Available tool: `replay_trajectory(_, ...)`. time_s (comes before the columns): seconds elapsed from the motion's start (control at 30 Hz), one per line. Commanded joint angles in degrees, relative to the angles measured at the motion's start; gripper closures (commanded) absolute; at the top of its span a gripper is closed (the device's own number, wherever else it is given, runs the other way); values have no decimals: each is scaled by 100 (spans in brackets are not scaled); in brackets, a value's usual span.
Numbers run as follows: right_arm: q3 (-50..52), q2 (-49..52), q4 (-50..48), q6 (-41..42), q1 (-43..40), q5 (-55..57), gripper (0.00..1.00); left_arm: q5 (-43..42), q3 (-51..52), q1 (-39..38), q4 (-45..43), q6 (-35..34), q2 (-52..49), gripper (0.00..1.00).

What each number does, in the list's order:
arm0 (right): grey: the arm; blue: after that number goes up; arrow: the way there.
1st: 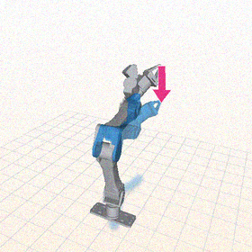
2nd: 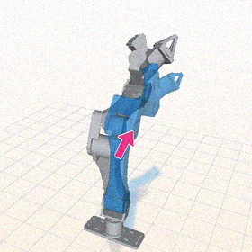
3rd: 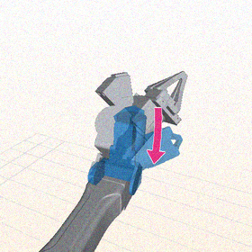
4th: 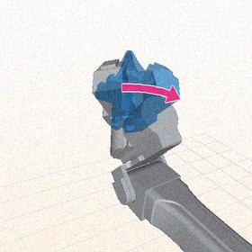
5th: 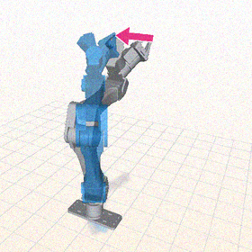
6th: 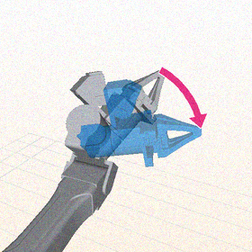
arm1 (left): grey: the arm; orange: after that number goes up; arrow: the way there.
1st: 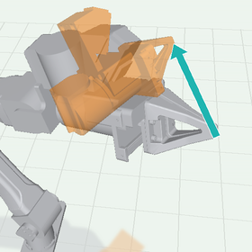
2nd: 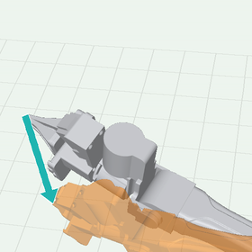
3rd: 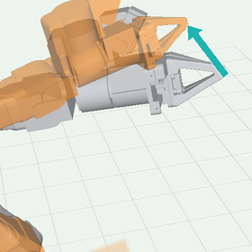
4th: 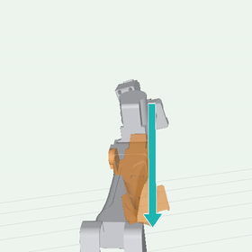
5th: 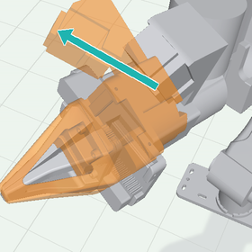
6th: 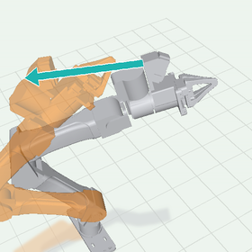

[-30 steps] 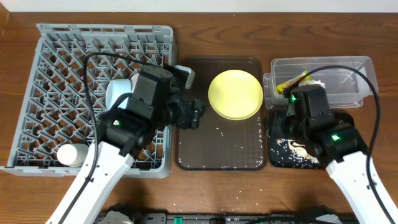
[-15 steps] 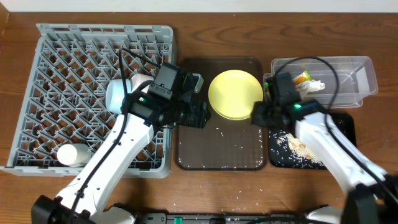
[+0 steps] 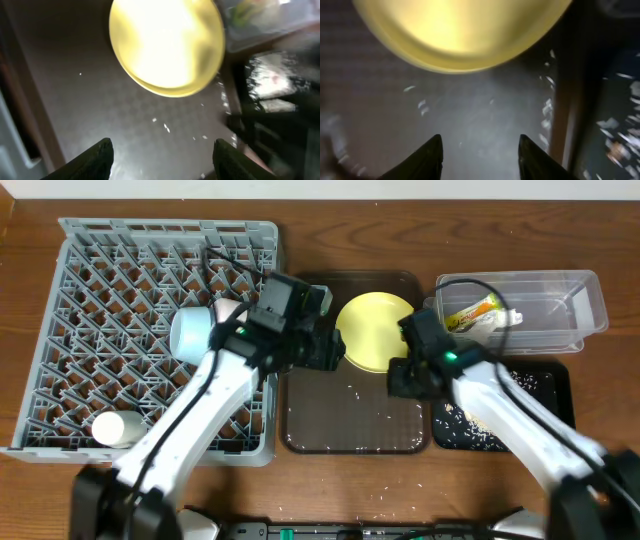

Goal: Sort waste into correct bins and load items into the dishwasher

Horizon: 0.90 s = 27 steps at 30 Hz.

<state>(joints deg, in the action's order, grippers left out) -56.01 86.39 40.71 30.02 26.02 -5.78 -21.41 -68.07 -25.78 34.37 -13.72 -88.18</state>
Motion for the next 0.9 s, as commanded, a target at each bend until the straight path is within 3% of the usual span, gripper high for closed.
replay_trajectory(0.0, -39, -1220, 289, -160, -33, 39, 45, 109, -61, -31, -254, -190, -669, 36)
replay_trajectory(0.23, -39, -2850, 804, -160, -219, 433, 27, 160, -61, -229, -1045, -229, -1709, 35)
replay_trajectory(0.37, -39, -3248, 1003, -157, -216, 492, 27, 573, -61, -308, -1567, -468, -2124, 35)
replay_trajectory(0.63, -39, -3073, 1266, -157, -216, 492, 27, 1073, -61, -308, -1928, -1366, -2588, 35)
replay_trajectory(0.7, -39, -2949, 1279, -157, -216, 490, 27, 1027, -61, -308, -1998, -1513, -2702, 45)
replay_trajectory(0.73, -39, -2905, 1287, -155, -216, 490, 27, 1001, -61, -308, -1991, -1534, -2726, 56)
replay_trajectory(0.77, -39, -2855, 1298, -155, -216, 490, 28, 918, -61, -308, -1967, -1530, -2739, 73)
replay_trajectory(0.87, -39, -2820, 1296, -136, -216, 490, 29, 592, -61, -308, -1845, -1360, -2741, 90)
